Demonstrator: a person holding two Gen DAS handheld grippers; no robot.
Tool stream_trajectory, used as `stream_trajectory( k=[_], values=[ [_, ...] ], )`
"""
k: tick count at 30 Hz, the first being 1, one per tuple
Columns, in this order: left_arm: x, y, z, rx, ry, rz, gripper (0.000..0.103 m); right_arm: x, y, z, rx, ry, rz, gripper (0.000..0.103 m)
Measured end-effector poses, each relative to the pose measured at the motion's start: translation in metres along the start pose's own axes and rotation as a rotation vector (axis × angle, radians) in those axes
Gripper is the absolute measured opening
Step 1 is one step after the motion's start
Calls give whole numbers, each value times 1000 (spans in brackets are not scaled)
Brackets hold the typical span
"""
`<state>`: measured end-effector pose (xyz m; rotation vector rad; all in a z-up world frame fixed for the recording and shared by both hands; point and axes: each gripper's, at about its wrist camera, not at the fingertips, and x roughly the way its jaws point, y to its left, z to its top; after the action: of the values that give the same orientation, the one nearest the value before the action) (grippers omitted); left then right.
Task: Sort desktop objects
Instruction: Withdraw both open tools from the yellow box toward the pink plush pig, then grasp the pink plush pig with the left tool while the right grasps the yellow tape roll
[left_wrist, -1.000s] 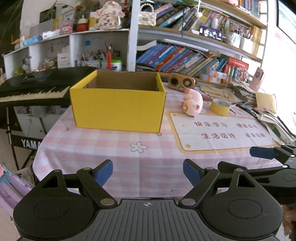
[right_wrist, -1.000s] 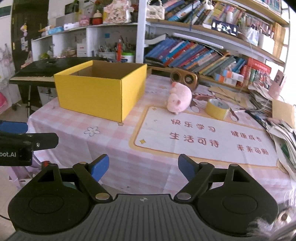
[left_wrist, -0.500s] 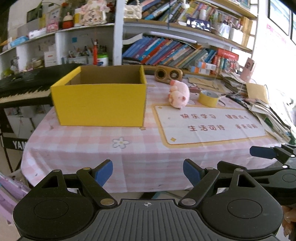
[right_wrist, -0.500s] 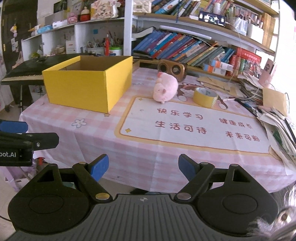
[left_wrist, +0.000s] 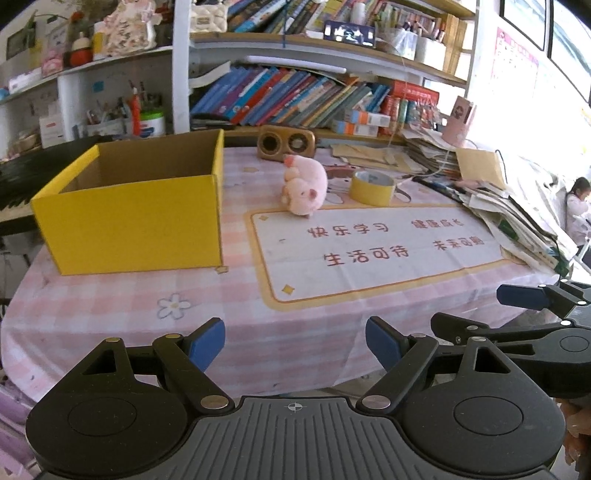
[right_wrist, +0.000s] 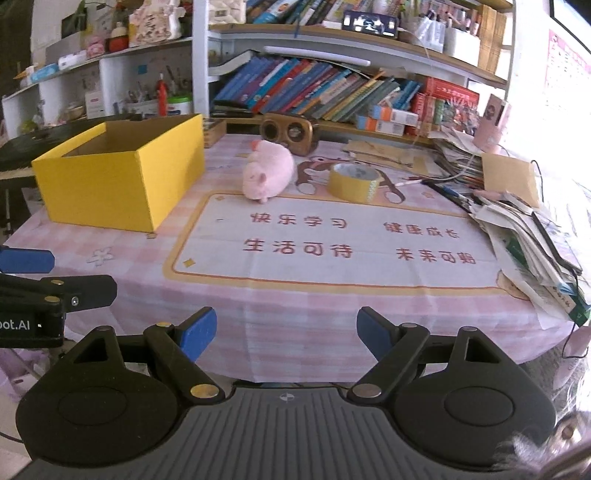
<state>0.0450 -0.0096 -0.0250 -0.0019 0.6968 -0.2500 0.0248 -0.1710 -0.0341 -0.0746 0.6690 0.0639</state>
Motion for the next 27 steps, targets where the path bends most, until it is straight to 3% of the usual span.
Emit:
stream_trajectory(
  k=[13, 27],
  values=[
    [30, -21, 17, 41, 14, -46, 86, 14, -33, 4, 51, 22, -60, 82],
    [68, -32, 44, 46, 17, -39, 86, 47, -59, 26, 67, 26, -64, 82]
  ],
)
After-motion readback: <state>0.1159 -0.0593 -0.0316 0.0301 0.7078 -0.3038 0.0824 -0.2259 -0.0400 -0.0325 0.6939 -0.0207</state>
